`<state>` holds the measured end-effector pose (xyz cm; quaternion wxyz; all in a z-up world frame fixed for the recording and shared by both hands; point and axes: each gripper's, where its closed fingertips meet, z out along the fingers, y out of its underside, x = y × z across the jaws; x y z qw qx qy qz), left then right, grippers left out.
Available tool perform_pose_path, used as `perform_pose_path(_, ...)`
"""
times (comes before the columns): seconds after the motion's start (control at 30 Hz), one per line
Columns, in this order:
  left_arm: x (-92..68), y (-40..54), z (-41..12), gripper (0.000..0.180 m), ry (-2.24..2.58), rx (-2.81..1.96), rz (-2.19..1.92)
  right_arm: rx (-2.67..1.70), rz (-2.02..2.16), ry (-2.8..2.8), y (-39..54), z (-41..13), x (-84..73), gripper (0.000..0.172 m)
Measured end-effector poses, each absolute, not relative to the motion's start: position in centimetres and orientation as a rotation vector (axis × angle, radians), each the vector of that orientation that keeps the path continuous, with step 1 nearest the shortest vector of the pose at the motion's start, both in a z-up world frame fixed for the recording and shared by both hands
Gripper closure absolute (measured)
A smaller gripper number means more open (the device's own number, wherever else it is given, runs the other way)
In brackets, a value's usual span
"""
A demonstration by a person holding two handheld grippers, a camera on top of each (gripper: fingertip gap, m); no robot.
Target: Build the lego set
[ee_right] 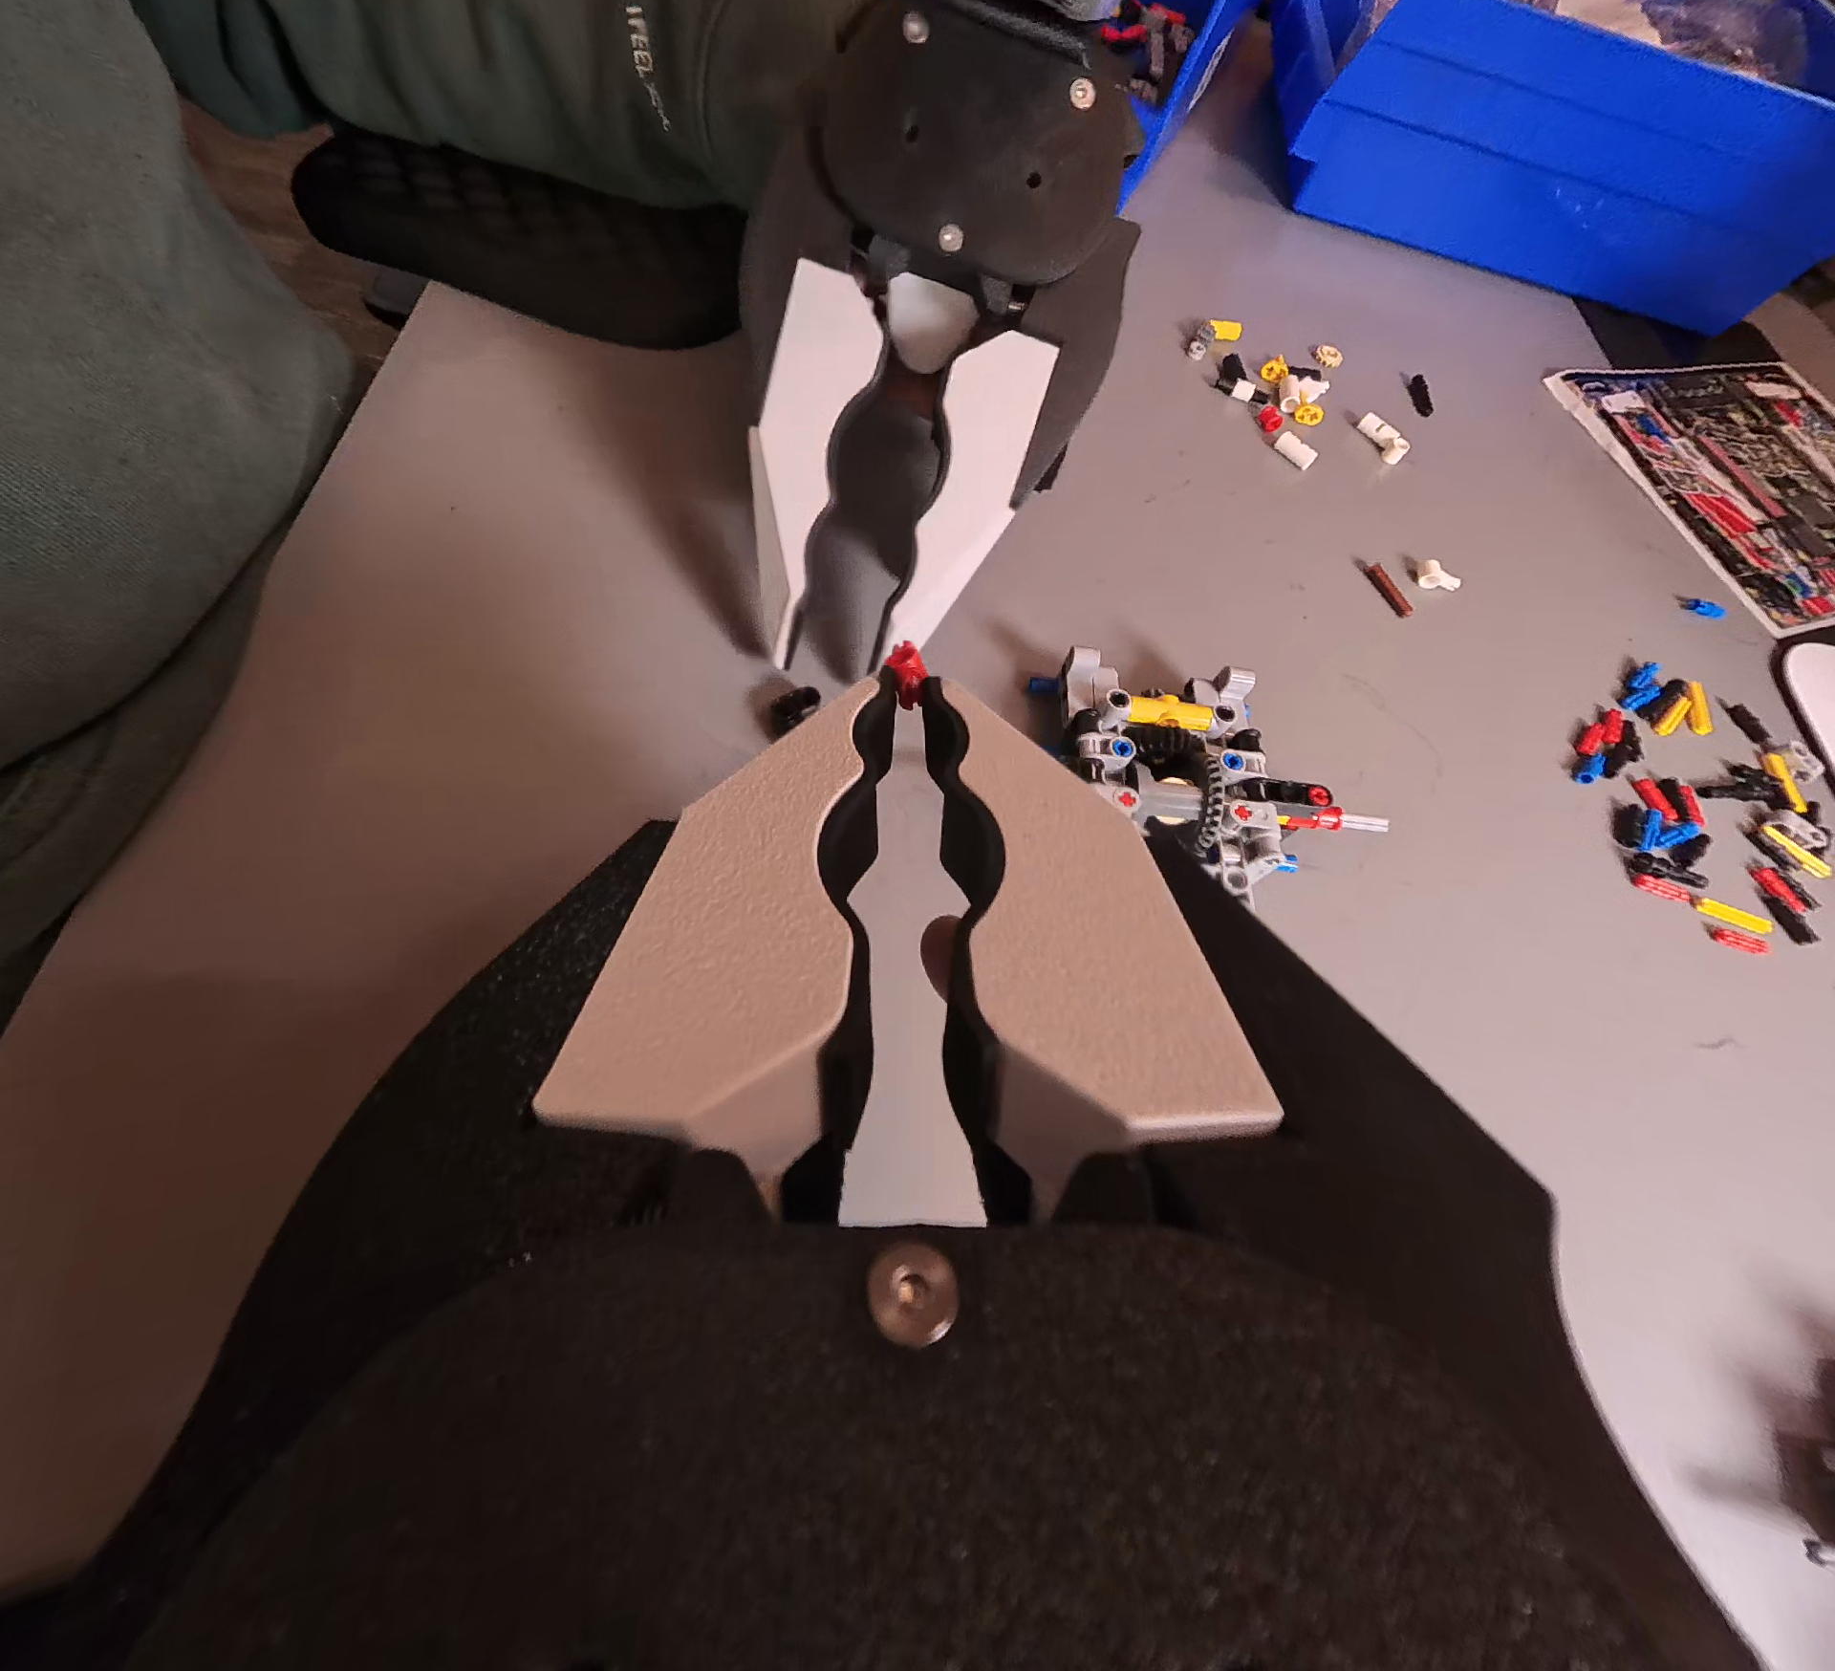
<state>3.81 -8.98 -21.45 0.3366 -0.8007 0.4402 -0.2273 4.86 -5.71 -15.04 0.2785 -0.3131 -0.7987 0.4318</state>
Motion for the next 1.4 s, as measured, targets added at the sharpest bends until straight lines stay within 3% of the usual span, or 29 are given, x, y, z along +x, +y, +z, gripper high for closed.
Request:
perform_pose_path(0.23, 5.1, -8.9, -22.1, 0.173, 1.242, -2.071, -0.456, -0.86, 1.114, -2.211, -5.7, -16.2, 5.4, 0.168)
perform_pose_path(0.6, 6.8, -8.0, -22.1, 0.174, 1.202, -2.063, -0.435, -0.852, 0.998, -2.321, -6.3, -16.8, 6.4, 0.168)
perform_pose_path(1.13, 7.4, -7.4, -22.0, 0.174, 1.176, -2.065, -0.431, -0.79, 0.21, -2.744, -5.9, -20.1, 7.4, 0.168)
perform_pose_path(1.4, 7.4, -7.5, -21.9, 0.174, 1.177, -2.055, -0.478, -0.707, 0.018, -2.868, -5.9, -20.3, 7.5, 0.169)
